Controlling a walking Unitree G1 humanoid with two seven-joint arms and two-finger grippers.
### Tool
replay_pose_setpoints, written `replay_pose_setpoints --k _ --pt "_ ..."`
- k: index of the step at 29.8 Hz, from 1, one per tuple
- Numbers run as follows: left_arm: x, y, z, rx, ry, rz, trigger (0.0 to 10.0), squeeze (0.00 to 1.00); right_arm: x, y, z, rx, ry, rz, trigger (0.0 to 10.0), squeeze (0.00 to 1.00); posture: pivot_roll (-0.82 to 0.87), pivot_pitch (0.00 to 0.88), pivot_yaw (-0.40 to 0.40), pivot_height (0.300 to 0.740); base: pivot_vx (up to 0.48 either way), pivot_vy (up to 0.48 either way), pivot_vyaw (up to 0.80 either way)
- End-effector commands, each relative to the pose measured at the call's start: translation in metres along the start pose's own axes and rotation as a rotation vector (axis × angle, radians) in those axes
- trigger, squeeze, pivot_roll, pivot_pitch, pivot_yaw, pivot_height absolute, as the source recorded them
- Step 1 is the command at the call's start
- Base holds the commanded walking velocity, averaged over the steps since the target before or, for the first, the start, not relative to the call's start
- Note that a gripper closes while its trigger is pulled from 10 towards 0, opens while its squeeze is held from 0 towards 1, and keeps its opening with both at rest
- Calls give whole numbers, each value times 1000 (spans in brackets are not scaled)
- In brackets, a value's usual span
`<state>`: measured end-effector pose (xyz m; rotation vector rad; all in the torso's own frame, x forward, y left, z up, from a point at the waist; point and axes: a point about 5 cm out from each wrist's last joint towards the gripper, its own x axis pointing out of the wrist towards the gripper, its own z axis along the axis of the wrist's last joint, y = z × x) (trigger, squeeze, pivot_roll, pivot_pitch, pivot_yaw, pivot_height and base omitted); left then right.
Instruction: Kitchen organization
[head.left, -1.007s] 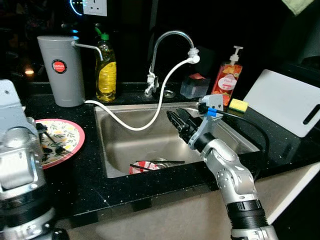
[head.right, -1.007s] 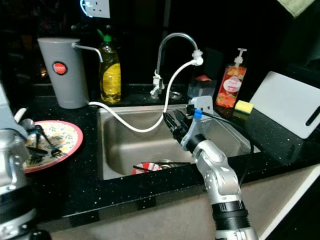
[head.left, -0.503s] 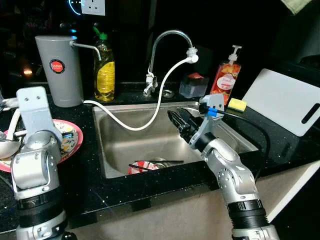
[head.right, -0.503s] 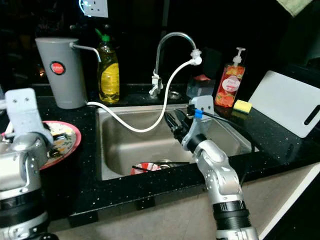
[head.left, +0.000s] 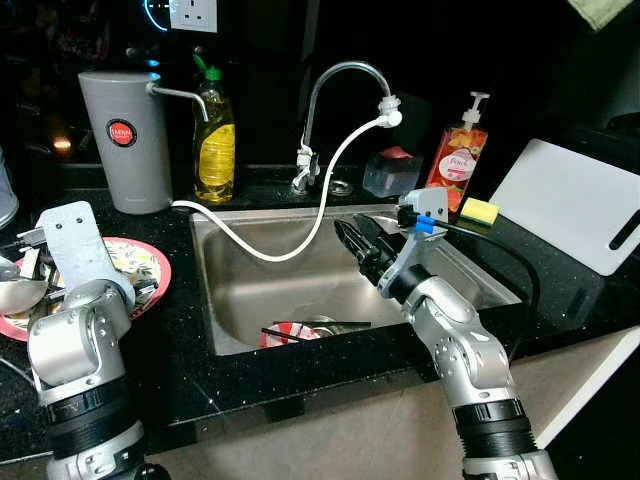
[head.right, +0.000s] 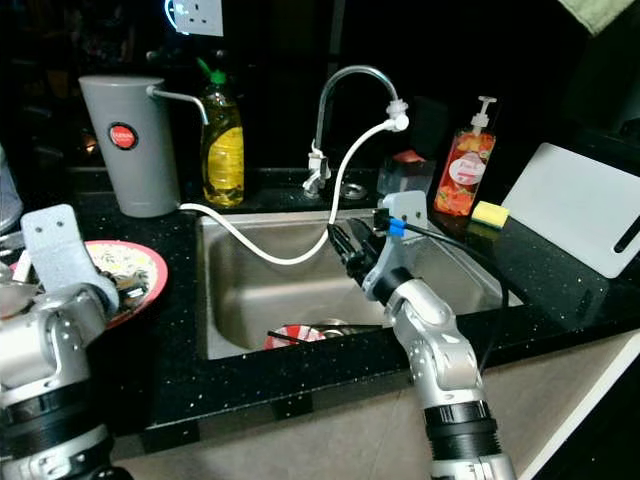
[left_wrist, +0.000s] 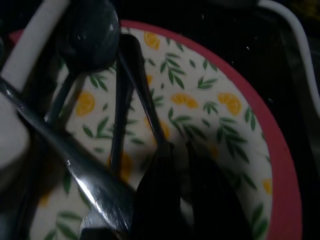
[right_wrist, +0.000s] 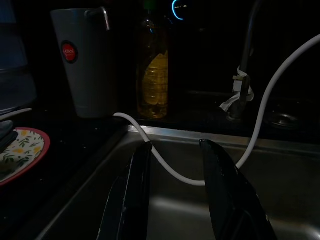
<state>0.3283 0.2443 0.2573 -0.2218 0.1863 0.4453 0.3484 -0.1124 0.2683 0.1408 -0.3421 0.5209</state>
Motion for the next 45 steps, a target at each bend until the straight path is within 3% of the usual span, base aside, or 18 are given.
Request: replay_pose_setpoints --k 1,8,16,30,31,32,33,34,35,36,37,45 --pt "3 -2 0 9 0 8 10000 0 -2 -5 1 -2 -6 -24 10000 0 77 32 -84 740 0 0 0" --pt "3 0 11 45 -63 66 10000 0 -3 -5 1 -2 -7 -28 10000 0 75 33 -81 740 0 0 0" --pt "5 2 2 -11 0 55 10000 0 -2 -3 0 4 -8 -18 10000 0 85 28 -83 740 0 0 0" --pt "11 6 -8 -5 43 66 10000 0 -2 -3 0 3 -12 -23 10000 0 82 24 -72 740 0 0 0" --pt "11 6 -9 -10 48 62 7647 0 -2 -2 0 4 -12 -24 10000 0 82 24 -71 740 0 0 0" --pt "11 6 -9 -10 48 62 7647 0 -2 -2 0 4 -12 -24 10000 0 82 24 -71 740 0 0 0" --pt "11 6 -9 -12 50 62 6353 0 -2 -2 0 4 -12 -24 10000 0 82 25 -70 740 0 0 0" --pt "12 6 -10 -18 54 59 2078 0 -2 -2 0 5 -12 -25 10000 0 84 28 -70 740 0 0 0" --pt "12 7 -11 -20 56 59 863 0 -2 -2 0 5 -12 -26 10000 0 83 28 -71 740 0 0 0" --pt "12 7 -11 -21 58 59 863 0 -2 -2 0 6 -12 -26 10000 0 83 28 -71 740 0 0 0" --pt "13 7 -12 -23 61 61 0 0 -3 -3 0 6 -12 -27 10000 0 84 29 -69 740 0 0 0" --pt "14 8 -13 -25 61 74 0 0 -3 -3 0 6 -12 -30 10000 0 83 30 -71 740 0 0 0"
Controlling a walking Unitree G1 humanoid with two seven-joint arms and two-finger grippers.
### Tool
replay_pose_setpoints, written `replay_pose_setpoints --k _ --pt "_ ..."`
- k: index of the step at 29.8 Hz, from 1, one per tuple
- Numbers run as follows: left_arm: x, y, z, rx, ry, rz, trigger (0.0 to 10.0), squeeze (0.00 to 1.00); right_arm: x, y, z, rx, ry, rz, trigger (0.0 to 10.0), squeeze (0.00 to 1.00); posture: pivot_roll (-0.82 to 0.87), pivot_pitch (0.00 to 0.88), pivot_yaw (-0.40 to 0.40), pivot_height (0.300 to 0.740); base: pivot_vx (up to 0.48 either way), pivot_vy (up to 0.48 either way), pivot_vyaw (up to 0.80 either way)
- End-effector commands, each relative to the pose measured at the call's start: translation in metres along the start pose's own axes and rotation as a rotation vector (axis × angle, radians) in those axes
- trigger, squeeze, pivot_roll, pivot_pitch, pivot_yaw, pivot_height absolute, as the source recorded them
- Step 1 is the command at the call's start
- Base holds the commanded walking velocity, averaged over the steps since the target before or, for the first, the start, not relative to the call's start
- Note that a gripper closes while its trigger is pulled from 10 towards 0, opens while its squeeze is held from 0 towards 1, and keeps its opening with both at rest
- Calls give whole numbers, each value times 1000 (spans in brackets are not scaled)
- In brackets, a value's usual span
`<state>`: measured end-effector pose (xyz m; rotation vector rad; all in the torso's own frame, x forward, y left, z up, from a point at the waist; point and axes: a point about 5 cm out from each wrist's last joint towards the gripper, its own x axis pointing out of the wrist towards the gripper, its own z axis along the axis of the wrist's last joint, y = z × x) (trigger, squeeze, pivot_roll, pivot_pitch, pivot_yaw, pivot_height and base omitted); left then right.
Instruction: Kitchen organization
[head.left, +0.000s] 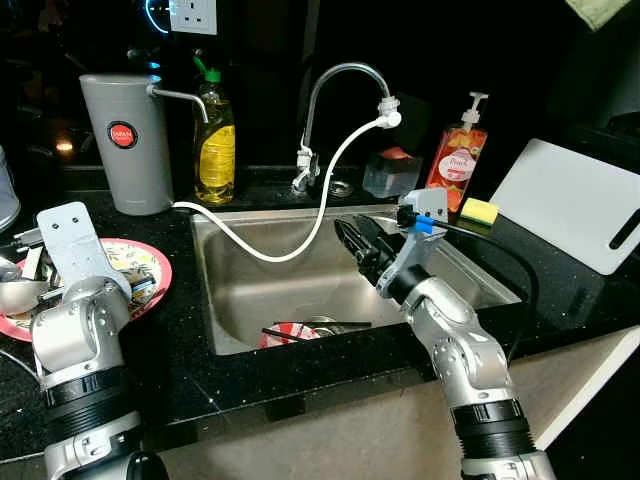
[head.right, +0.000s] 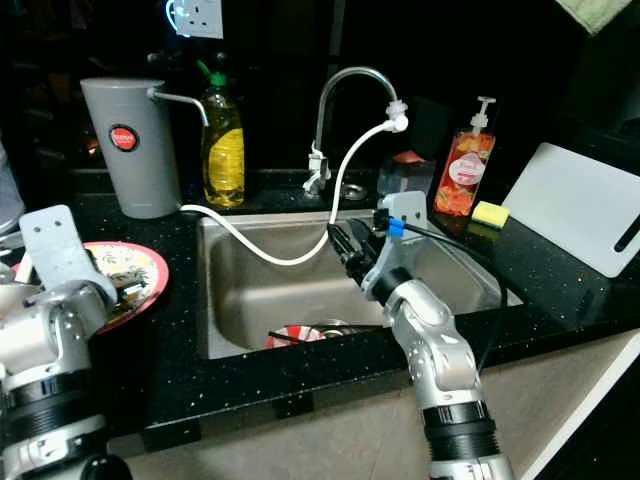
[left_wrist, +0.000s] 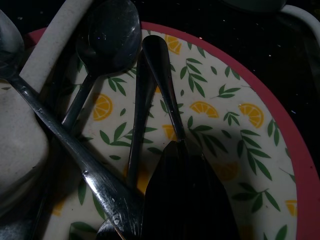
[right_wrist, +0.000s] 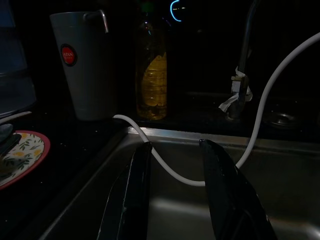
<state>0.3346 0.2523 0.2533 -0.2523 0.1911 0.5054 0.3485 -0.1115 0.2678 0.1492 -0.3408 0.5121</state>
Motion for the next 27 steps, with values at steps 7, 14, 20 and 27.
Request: replay_pose_setpoints --k 7,14,20,27 --pt "3 1 -4 10 27 19 10000 1000 -3 -6 1 -2 -10 -22 10000 0 85 30 -76 740 0 0 0" --pt "8 4 -6 38 38 33 10000 1000 -2 -5 1 -1 -13 -20 10000 0 85 27 -73 740 0 0 0" --pt "12 3 -11 114 51 58 10000 0 -2 -5 1 0 -14 -23 10000 0 82 28 -71 740 0 0 0" --pt "14 5 -16 193 39 78 0 0 -3 -6 1 -2 -15 -28 10000 0 87 31 -63 740 0 0 0"
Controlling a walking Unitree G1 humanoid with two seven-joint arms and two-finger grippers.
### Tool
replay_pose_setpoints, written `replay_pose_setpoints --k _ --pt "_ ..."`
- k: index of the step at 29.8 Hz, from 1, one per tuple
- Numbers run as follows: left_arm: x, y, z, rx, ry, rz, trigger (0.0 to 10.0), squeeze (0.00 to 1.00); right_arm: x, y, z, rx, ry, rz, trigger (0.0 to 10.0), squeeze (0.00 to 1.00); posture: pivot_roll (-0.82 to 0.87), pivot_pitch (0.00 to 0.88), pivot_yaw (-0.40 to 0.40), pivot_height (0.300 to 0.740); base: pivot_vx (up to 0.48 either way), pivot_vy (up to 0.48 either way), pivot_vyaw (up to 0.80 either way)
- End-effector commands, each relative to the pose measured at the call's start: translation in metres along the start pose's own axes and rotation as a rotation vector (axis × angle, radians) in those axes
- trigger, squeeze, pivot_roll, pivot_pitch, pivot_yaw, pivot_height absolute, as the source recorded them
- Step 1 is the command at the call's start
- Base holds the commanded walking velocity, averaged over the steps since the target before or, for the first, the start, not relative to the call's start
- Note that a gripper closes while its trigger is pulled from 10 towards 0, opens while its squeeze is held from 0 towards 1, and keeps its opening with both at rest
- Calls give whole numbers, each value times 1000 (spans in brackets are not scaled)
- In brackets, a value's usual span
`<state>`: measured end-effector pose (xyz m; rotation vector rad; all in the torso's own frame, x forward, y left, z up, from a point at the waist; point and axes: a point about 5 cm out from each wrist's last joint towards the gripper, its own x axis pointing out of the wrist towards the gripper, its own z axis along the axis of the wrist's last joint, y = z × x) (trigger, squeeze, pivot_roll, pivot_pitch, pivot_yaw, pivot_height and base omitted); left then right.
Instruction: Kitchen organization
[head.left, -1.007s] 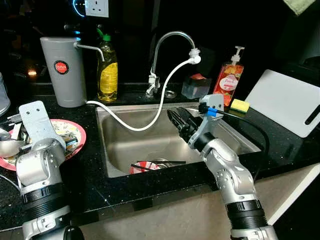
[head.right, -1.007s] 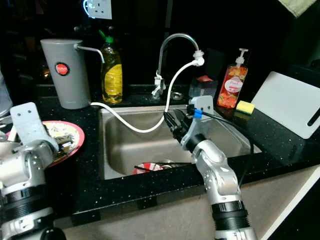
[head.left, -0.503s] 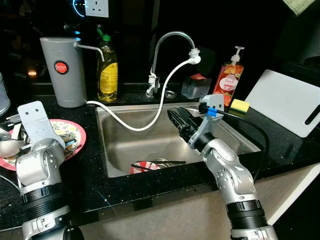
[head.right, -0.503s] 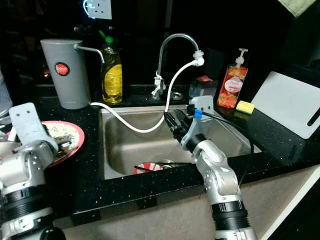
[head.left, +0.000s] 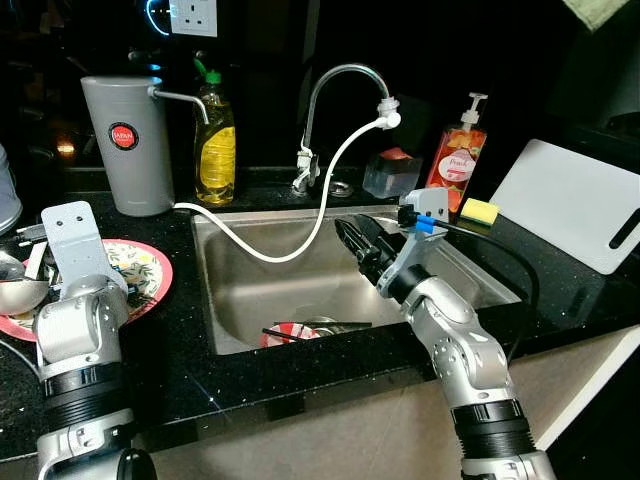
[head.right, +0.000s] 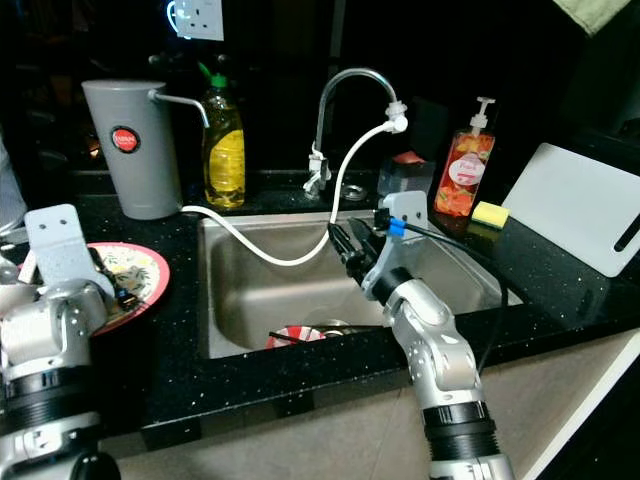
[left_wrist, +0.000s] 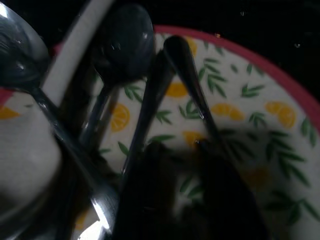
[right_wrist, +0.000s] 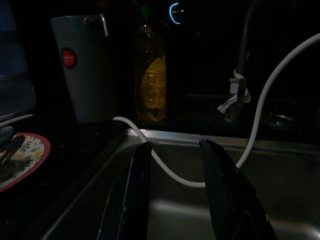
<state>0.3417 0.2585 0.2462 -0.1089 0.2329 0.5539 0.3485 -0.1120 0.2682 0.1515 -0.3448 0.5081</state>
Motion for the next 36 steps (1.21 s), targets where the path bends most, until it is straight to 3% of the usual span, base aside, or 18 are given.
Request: replay_pose_setpoints --k 1,20,31,32,33,34,36 --pt "3 0 -12 53 40 11 0 0 -3 -5 1 -3 -10 -24 10000 0 87 31 -63 740 0 0 0" --pt "1 -2 -9 31 5 2 0 0 -2 -5 0 0 -10 -21 10000 0 91 29 -68 740 0 0 0" --pt "-13 -6 22 75 -199 -16 0 0 -2 -6 2 -3 -17 -20 10000 0 86 19 -70 740 0 0 0" --pt "-15 -8 27 76 -222 -27 4667 0 -2 -6 2 -3 -18 -20 10000 0 87 17 -70 740 0 0 0" --pt "-15 -8 27 76 -222 -27 4667 0 -2 -6 2 -3 -18 -20 10000 0 87 17 -70 740 0 0 0" --pt "-17 -8 30 87 -234 -33 10000 0 -1 -6 3 -4 -19 -20 10000 0 87 18 -72 740 0 0 0" --pt "-18 -9 32 85 -238 -37 10000 0 -1 -6 3 -4 -19 -19 10000 0 88 18 -74 740 0 0 0"
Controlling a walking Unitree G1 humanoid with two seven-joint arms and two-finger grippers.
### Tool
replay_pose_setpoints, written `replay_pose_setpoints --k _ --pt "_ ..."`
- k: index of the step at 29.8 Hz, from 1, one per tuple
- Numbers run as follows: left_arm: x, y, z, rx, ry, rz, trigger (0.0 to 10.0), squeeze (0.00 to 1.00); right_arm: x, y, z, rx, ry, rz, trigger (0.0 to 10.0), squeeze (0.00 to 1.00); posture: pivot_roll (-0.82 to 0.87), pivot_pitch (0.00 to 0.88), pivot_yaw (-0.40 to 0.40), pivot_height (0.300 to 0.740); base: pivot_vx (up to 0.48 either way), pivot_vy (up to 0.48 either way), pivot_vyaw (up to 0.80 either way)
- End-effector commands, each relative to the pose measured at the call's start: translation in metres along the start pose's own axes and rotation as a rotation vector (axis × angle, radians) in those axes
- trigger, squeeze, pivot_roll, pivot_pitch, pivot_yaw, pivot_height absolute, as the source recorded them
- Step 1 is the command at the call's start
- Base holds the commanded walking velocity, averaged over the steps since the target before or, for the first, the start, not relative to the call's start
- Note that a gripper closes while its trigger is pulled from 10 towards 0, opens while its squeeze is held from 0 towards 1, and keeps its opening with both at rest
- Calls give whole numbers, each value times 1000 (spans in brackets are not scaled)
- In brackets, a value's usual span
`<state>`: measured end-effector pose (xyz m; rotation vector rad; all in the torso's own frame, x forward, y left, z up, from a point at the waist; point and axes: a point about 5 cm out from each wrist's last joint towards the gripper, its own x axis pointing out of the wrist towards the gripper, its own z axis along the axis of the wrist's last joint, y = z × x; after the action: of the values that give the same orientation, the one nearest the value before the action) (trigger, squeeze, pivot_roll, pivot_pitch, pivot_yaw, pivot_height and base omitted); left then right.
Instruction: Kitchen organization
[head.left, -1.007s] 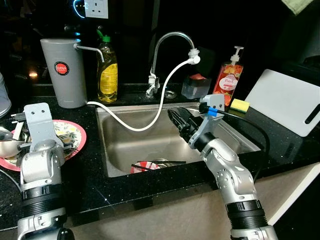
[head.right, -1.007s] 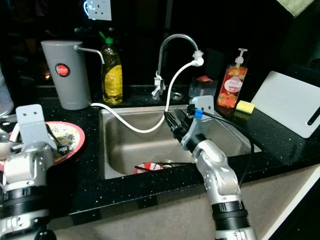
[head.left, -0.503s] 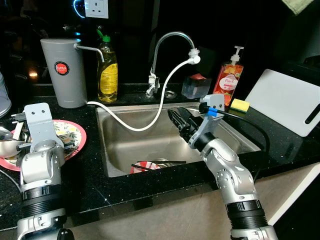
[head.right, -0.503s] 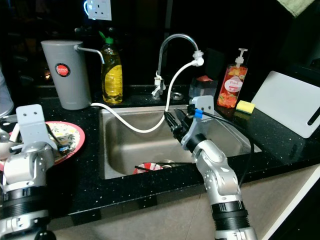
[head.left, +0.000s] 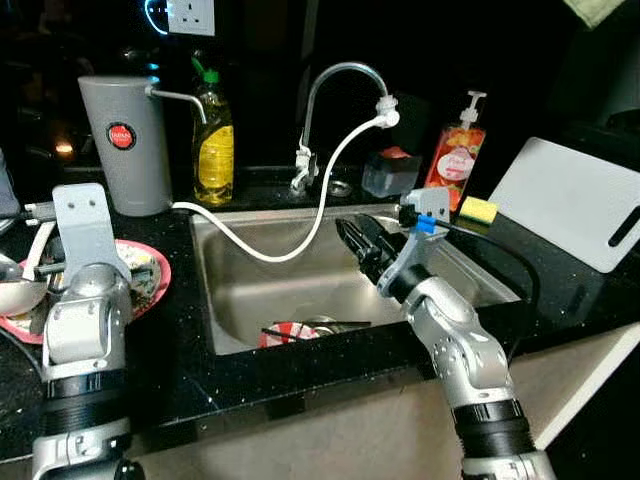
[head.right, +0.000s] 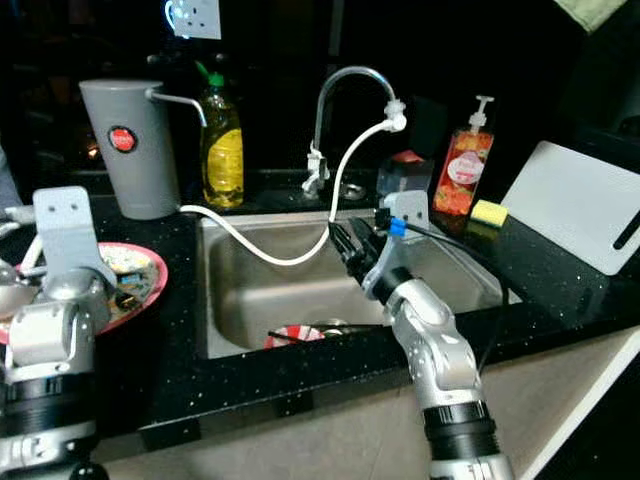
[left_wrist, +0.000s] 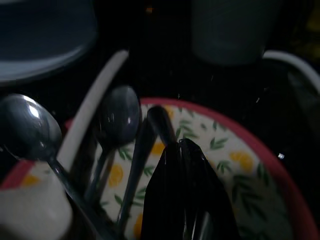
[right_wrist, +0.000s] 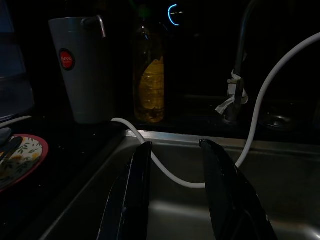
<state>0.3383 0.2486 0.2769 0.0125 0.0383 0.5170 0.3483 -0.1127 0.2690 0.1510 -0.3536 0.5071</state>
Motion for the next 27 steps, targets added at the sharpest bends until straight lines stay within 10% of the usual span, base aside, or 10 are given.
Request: replay_pose_setpoints --k 1,3,4,18,19,27 --pt "-2 -2 5 12 -10 -11 10000 0 -1 -5 1 -1 -9 -17 10000 0 89 16 -75 740 0 0 0" --pt "-2 -3 3 6 5 -24 10000 0 -1 -5 1 -1 -9 -15 10000 0 90 15 -75 740 0 0 0" --pt "-2 -4 0 -10 31 -35 10000 1000 0 -5 1 -1 -9 -13 10000 0 91 15 -75 740 0 0 0" --pt "2 -17 -25 -40 199 -114 10000 1000 -1 -6 2 -4 -10 -18 10000 0 83 21 -70 740 0 0 0" --pt "3 -17 -27 -54 211 -110 10000 0 -2 -6 2 -4 -10 -19 10000 0 83 22 -69 740 0 0 0" --pt "9 -15 -32 -109 268 -103 10000 0 -1 -4 1 -1 -4 -8 10000 0 88 25 -74 740 0 0 0"
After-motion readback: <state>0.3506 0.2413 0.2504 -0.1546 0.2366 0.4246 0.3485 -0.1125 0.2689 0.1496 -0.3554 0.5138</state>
